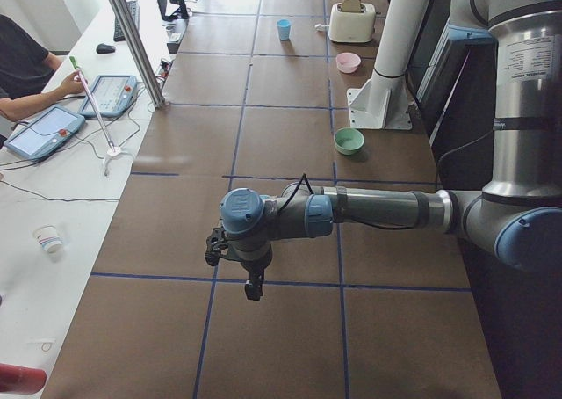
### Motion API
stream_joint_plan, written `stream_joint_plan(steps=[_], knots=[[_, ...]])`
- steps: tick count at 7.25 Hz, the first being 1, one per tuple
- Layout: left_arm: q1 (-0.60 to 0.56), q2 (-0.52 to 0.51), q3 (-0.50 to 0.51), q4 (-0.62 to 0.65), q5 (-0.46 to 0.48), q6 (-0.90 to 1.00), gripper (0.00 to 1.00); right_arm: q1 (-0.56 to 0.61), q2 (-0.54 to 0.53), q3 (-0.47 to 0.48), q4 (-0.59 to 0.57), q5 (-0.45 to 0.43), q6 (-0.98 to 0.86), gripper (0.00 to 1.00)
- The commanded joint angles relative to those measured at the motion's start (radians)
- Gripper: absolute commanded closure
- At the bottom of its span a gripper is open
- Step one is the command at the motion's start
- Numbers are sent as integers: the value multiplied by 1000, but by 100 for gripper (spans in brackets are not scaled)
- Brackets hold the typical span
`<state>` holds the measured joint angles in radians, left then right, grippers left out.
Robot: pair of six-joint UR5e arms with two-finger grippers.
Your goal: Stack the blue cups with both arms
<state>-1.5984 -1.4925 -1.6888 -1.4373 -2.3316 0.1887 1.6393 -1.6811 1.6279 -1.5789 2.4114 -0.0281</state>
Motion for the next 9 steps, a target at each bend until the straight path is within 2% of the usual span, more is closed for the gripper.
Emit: stream_joint_plan(steps=[1, 9], knots=[[0, 0, 0, 0, 0, 2, 0, 2, -2, 1, 0, -2, 1, 0], [0, 0, 0, -18, -2, 2, 0, 2, 24, 18, 0, 3, 2, 0]])
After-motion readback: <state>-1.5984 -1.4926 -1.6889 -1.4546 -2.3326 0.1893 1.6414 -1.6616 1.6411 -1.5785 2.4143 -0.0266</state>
